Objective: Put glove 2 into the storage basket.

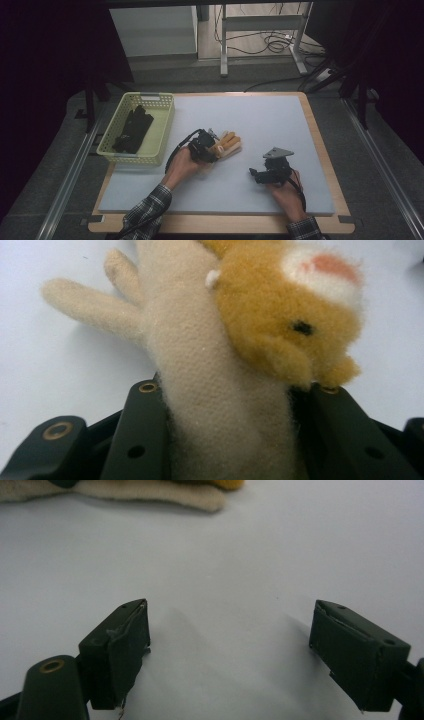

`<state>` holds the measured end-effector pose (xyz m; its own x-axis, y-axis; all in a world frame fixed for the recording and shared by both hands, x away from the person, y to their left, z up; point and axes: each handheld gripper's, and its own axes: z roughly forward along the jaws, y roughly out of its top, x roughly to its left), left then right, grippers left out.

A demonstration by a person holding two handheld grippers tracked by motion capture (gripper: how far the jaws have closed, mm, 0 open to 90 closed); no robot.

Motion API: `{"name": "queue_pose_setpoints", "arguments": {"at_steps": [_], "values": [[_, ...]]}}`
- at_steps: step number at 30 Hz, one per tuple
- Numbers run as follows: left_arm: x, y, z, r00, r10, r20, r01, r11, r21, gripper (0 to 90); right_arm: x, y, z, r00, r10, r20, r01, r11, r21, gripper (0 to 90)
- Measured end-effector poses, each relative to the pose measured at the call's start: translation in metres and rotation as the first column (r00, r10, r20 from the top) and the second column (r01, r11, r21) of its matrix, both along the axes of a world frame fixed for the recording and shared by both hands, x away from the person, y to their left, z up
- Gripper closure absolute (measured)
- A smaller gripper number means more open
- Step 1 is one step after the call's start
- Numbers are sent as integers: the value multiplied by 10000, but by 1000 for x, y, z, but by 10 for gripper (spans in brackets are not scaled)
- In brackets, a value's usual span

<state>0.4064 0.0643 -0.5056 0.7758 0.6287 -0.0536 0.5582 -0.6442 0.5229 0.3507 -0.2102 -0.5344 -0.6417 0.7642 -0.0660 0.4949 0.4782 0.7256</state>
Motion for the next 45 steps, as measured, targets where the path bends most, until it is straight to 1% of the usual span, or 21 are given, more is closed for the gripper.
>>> {"name": "queue_pose_setpoints", "arguments": {"at_steps": [4, 6, 7, 9, 11, 12, 15, 20, 21, 22, 23, 28, 30, 31, 33, 34, 35, 36, 37, 38, 45], "values": [[1, 5, 12, 9994, 316, 150, -313, 9993, -228, 601, 0, 0, 0, 10000, 5, 3, -5, 10000, 1, 161], [2, 8, 20, 9983, 534, 248, -528, 9983, -242, 599, 0, 0, 0, 10000, 3, 8, -3, 10000, 1, 161], [2, 8, 20, 9983, 534, 248, -528, 9983, -242, 598, 0, 0, 0, 10000, 3, 8, -3, 10000, 1, 161], [4, 16, 32, 9958, 863, 315, -852, 9958, -349, 596, 0, 0, 0, 10000, 2, 5, -2, 10000, 3, 161], [5, 19, 36, 9946, 980, 345, -966, 9945, -405, 596, 0, 0, 0, 10000, 9, 21, -9, 10000, -8, 161], [7, 27, 44, 9919, 1216, 361, -1197, 9915, -505, 596, 0, 0, 0, 10000, 8, 19, -8, 10000, -7, 161], [10, 40, 56, 9880, 1480, 442, -1457, 9880, -517, 595, 0, 0, 0, 10000, 13, 38, -13, 10000, 14, 161], [11, 62, 74, 9776, 1997, 663, -1965, 9791, -515, 595, 0, 0, 0, 10000, 8, 39, -8, 10000, 15, 161], [11, 62, 74, 9776, 1997, 663, -1965, 9791, -515, 595, 0, 0, 0, 10000, 6, 38, -6, 10000, 16, 161], [12, 71, 80, 9721, 2221, 751, -2187, 9745, -506, 595, 0, 0, 0, 10000, 8, 36, -8, 10000, 17, 161], [12, 76, 83, 9693, 2326, 796, -2290, 9720, -517, 595, 0, 0, 0, 10000, 6, 35, -6, 10000, 18, 161], [14, 103, 95, 9523, 2915, 901, -2874, 9562, -557, 593, 0, 0, 0, 10000, 1, 49, -1, 10000, 5, 161], [15, 114, 98, 9438, 3172, 931, -3128, 9480, -588, 593, 0, 0, 0, 10000, 3, 41, -3, 10000, 12, 161], [15, 114, 98, 9438, 3172, 931, -3128, 9480, -588, 593, 0, 0, 0, 10000, 3, 41, -3, 10000, 12, 161], [16, 131, 101, 9306, 3527, 979, -3477, 9354, -642, 593, 0, 0, 0, 10000, 2, 49, -2, 10000, 3, 161], [17, 136, 102, 9266, 3632, 972, -3584, 9314, -636, 593, 0, 0, 0, 10000, 2, 50, -2, 10000, 3, 161], [17, 136, 102, 9266, 3632, 972, -3584, 9314, -636, 593, 0, 0, 0, 10000, 2, 50, -2, 10000, 3, 161], [17, 146, 103, 9181, 3842, 974, -3790, 9229, -683, 593, 0, 0, 0, 10000, 1, 42, -2, 10000, 10, 161], [17, 146, 103, 9181, 3842, 974, -3790, 9229, -683, 592, 0, 0, 0, 10000, 5, 49, -5, 10000, 5, 161], [17, 155, 104, 9093, 4045, 976, -3985, 9141, -754, 592, 0, 0, 0, 10000, 2, 50, -2, 10000, 2, 161], [18, 183, 104, 8812, 4609, 1050, -4548, 8872, -774, 589, 0, 0, 0, 10000, 4, 53, -4, 10000, 0, 161]]}}
